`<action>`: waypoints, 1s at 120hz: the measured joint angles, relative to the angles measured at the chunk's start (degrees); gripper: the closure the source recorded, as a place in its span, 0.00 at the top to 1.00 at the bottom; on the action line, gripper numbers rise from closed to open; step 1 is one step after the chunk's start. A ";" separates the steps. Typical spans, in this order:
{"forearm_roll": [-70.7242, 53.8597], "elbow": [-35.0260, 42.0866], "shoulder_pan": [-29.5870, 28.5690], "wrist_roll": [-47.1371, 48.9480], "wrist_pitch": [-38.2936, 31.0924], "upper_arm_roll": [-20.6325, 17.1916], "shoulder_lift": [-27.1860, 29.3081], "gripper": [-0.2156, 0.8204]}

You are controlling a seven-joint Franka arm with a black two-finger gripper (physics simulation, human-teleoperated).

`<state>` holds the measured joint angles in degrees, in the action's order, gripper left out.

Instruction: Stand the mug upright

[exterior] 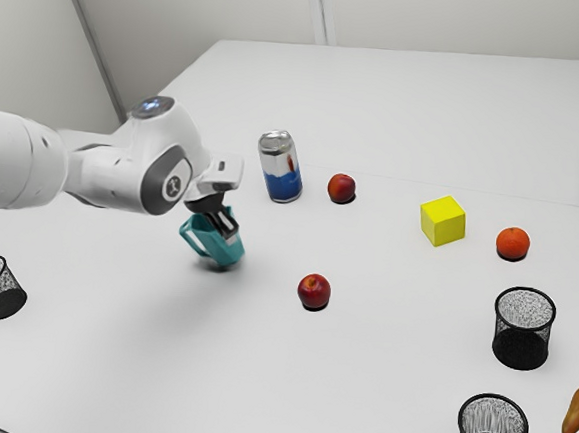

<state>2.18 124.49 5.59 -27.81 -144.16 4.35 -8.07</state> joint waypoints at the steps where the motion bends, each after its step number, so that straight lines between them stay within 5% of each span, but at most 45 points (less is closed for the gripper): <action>1: -0.69 -0.07 0.01 0.45 0.16 -0.04 -0.01 0.03; 31: -9.18 -0.04 -0.19 11.72 2.71 -0.27 -0.68 0.03; 52: -9.74 0.15 -0.18 16.85 3.33 -0.34 -0.86 0.40; 67: -9.85 0.14 -0.23 19.68 3.51 -0.36 -0.79 0.57; 101: -9.91 -1.94 -0.17 24.00 7.22 -0.39 2.94 0.72; 120: -7.57 -10.79 -0.49 25.56 18.96 -0.92 8.64 0.75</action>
<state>-5.39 113.70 5.09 -2.25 -125.19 3.43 0.56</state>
